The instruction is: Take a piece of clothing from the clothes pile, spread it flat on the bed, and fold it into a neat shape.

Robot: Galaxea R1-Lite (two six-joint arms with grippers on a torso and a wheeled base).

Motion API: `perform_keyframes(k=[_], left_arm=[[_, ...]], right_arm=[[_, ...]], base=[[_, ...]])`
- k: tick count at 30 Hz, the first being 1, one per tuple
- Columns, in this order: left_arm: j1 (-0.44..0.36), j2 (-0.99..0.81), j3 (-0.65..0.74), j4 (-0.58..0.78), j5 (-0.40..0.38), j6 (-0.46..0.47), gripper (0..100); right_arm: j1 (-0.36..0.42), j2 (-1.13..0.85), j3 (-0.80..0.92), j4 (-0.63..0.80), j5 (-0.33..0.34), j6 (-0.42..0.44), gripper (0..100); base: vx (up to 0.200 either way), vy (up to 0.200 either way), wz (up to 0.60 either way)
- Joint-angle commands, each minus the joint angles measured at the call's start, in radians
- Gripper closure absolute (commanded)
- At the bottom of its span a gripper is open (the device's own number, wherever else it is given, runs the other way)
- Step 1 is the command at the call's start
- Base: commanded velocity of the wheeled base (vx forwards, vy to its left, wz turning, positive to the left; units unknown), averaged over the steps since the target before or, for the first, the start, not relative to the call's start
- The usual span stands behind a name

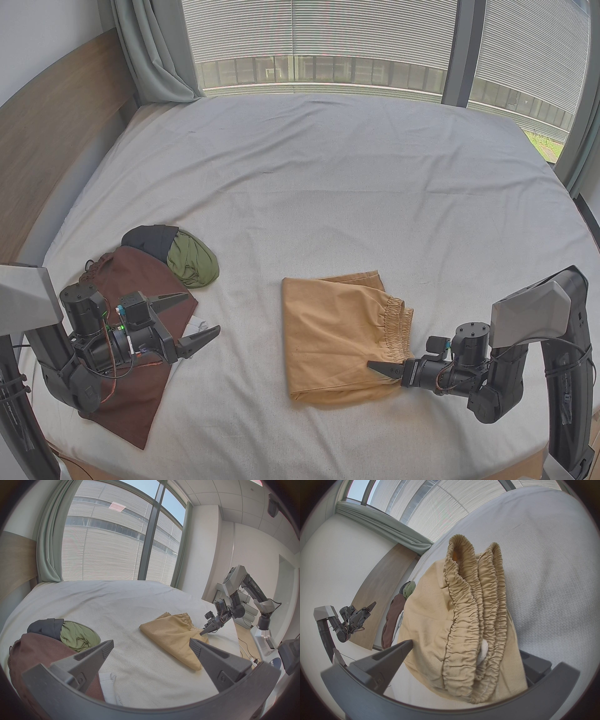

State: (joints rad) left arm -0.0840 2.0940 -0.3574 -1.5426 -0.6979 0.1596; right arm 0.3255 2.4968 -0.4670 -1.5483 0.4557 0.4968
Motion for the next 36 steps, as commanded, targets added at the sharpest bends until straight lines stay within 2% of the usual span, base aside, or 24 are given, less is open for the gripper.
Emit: perform_keyframes(k=[1,21,36], left_arm=[[0.000,0.001,0.000,-0.001,0.000,0.000,0],[0.000,0.000,0.002,-0.001,0.000,0.000,0],[0.000,-0.002,0.009,-0.001,0.000,0.001,0]], right_arm=[[0.001,0.005,-0.004,0.002,0.001,0.000,100],[0.004,-0.003,-0.002,0.002,0.001,0.002,100],[0.050,-0.161,0.034,0.002,0.001,0.005,100]], base=[[0.000,0.000,0.00],[0.000,0.000,0.00],[0.000,0.000,0.00]])
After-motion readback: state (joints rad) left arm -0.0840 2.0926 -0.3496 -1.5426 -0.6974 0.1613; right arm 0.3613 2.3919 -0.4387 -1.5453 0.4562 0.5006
